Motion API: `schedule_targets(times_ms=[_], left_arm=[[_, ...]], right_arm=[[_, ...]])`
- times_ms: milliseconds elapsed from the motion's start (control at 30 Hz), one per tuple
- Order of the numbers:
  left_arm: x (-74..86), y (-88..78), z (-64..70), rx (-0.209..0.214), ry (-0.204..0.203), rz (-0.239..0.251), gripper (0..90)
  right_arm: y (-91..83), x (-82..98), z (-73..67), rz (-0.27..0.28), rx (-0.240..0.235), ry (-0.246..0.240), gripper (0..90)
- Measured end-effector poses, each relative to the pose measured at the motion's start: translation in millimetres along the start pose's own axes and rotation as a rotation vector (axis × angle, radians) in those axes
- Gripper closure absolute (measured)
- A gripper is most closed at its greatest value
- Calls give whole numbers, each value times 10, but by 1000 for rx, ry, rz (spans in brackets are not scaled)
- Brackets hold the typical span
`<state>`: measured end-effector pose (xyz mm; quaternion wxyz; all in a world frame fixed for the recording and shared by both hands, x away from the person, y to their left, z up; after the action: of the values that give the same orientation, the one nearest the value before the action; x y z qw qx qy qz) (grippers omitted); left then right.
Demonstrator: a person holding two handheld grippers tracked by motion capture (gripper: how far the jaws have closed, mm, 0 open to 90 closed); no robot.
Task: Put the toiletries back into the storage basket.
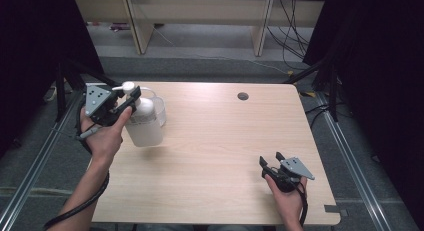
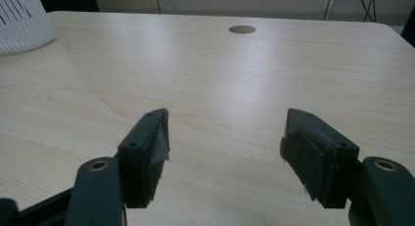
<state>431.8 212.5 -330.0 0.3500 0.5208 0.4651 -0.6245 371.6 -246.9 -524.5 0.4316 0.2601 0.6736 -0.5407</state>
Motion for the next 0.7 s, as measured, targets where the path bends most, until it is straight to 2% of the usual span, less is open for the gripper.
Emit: schedule_targets(times_ms=[100, 133, 167, 700], left_arm=[[-8, 6, -22, -4, -3, 4, 591], [-11, 11, -31, -6, -4, 6, 591], [-14, 13, -41, -7, -4, 5, 591], [-69, 54, -142, -26, -9, 9, 591]], right_arm=[[-2, 0, 4, -1, 7, -3, 349], [-8, 5, -17, -12, -1, 25, 349], [-8, 7, -23, -14, -4, 33, 349], [-9, 8, -20, -11, -4, 32, 348]])
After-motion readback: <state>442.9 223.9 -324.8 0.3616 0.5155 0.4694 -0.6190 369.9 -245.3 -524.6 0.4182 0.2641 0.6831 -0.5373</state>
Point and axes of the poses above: each handheld gripper's, and its own axes: y roughly forward along the jaws, x roughly out of its underside, z roughly to its right, the point moved 3 cm from there along y, roughly forward along the jaws, and after that the axes turned 10 degrees about -z, right-handed, at the moved point
